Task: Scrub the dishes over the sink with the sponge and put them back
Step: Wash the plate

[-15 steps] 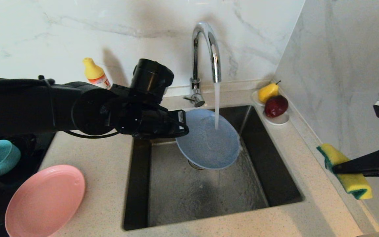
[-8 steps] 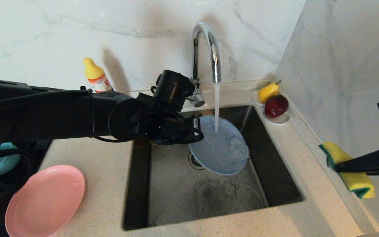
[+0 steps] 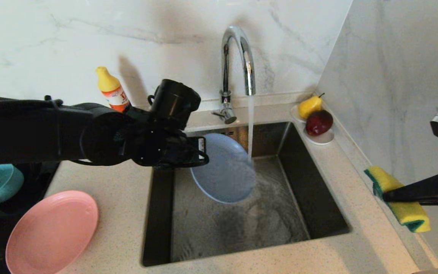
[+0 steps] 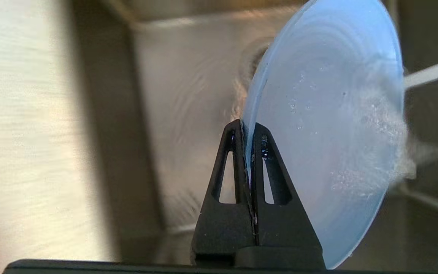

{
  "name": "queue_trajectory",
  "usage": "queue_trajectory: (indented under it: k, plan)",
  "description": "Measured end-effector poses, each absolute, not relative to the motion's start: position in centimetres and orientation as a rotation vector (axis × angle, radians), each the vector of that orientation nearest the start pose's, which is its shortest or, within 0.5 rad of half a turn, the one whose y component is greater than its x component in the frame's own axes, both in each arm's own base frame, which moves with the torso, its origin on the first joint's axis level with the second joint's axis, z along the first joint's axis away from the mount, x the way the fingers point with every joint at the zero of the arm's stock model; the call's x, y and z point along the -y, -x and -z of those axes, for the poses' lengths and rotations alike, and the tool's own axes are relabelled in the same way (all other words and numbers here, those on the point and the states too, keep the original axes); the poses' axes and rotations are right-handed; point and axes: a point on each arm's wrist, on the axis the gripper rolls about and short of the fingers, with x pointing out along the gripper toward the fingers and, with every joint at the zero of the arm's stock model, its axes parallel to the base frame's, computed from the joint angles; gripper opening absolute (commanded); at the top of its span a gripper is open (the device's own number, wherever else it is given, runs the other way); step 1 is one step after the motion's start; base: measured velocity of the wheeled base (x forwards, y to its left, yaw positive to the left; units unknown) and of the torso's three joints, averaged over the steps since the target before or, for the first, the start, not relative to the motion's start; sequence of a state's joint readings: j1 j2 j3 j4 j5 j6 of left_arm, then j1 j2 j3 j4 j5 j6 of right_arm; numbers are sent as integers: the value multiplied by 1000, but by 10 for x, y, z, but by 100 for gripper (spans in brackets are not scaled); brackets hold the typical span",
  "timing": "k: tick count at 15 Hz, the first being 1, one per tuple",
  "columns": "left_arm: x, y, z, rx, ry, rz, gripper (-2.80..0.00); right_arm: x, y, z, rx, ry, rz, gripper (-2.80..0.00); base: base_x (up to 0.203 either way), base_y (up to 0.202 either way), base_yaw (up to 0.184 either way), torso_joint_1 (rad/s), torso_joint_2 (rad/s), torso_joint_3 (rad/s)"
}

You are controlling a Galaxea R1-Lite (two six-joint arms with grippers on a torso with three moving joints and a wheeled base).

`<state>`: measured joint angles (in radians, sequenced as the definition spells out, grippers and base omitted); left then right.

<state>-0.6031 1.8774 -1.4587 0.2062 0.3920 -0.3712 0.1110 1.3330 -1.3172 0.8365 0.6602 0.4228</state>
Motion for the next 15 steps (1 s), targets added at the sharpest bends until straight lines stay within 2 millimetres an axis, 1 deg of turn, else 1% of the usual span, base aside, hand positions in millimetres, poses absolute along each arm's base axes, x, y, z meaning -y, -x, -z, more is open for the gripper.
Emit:
queue_trajectory:
  k: [2,4,6,9,12,15]
  plan:
    - [178,-295,-237,-546,40,53,-280,-35,-167,-289,-1002,-611,-556,-280,0,0,0,0,0,0]
    - [154,-292,-249,-503,-12,-22,-280,-37,-168,-286,-1017,-610,-559,-280,0,0,0,0,0,0]
    - [138,-290,-258,-468,-69,-98,-280,-38,-170,-284,-1027,-611,-559,-280,0,0,0,0,0,0]
    - [131,-286,-264,-448,-110,-127,-280,-38,-172,-281,-1044,-615,-554,-280,0,0,0,0,0,0]
    - [129,-285,-264,-443,-156,-156,-280,-39,-175,-275,-1068,-620,-547,-280,0,0,0,0,0,0]
    - [129,-284,-264,-444,-163,-154,-280,-40,-176,-271,-1087,-621,-546,-280,0,0,0,0,0,0]
